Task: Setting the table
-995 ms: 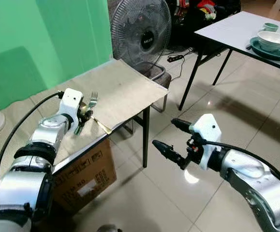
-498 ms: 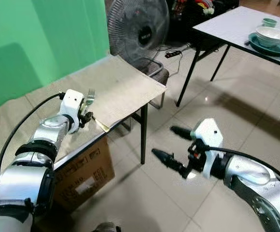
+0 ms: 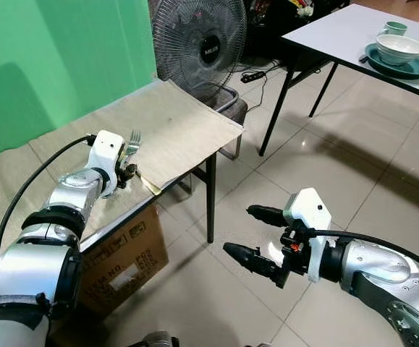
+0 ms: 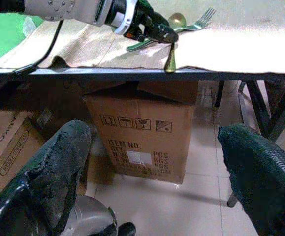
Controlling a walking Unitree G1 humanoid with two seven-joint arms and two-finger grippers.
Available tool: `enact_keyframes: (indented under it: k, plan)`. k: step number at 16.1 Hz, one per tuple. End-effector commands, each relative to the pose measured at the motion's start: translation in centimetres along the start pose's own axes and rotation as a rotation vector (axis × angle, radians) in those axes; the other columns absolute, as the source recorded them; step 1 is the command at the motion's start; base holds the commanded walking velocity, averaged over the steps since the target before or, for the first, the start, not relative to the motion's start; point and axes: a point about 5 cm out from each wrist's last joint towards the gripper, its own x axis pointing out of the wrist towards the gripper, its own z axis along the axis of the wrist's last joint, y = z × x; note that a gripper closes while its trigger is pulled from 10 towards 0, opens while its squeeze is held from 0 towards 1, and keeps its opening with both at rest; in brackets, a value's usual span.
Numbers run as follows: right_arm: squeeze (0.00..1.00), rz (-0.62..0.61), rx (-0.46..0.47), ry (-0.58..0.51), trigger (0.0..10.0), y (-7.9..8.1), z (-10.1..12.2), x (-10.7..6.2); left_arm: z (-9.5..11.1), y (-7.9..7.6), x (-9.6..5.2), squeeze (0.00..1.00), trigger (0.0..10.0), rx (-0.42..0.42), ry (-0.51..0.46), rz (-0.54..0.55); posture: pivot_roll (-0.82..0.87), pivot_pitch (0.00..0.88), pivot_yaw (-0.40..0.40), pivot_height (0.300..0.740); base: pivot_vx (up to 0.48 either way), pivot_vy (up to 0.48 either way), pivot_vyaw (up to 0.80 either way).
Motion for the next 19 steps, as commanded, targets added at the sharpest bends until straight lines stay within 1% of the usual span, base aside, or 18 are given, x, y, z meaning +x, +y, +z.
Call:
enact_keyframes:
  k: [1, 3, 11, 15, 19]
  plan:
    - [0.00, 0.006, -0.016, -0.003, 10.0, 0.0, 0.5, -0.3, -1.2, 0.0, -0.1, 0.00, 0.0, -0.003, 0.067, -0.008, -0.06, 0.087, 0.008, 0.740, 0.000, 0.000, 0.00]
    - [0.00, 0.008, -0.022, -0.001, 10.0, 0.0, 0.7, -0.2, -1.3, 0.2, -0.2, 0.00, 0.0, 0.001, 0.084, -0.011, -0.06, 0.084, 0.007, 0.740, 0.000, 0.000, 0.00]
    - [0.00, 0.011, -0.034, -0.003, 10.0, -0.5, 0.9, -0.3, -1.3, 0.6, -0.3, 0.00, 0.0, 0.004, 0.103, -0.003, -0.05, 0.059, 0.002, 0.740, 0.000, 0.000, 0.00]
    - [0.00, -0.002, -0.048, -0.006, 10.0, -0.8, 1.0, -0.2, -0.7, 0.7, -0.3, 0.00, 0.0, 0.005, 0.068, 0.011, -0.05, 0.042, 0.006, 0.740, 0.000, 0.000, 0.00]
    - [0.00, -0.030, -0.061, -0.021, 10.0, -1.4, 1.2, -0.2, 0.6, 0.7, -0.2, 0.00, 0.0, -0.006, 0.010, -0.010, -0.05, 0.019, 0.015, 0.740, 0.000, 0.000, 0.00]
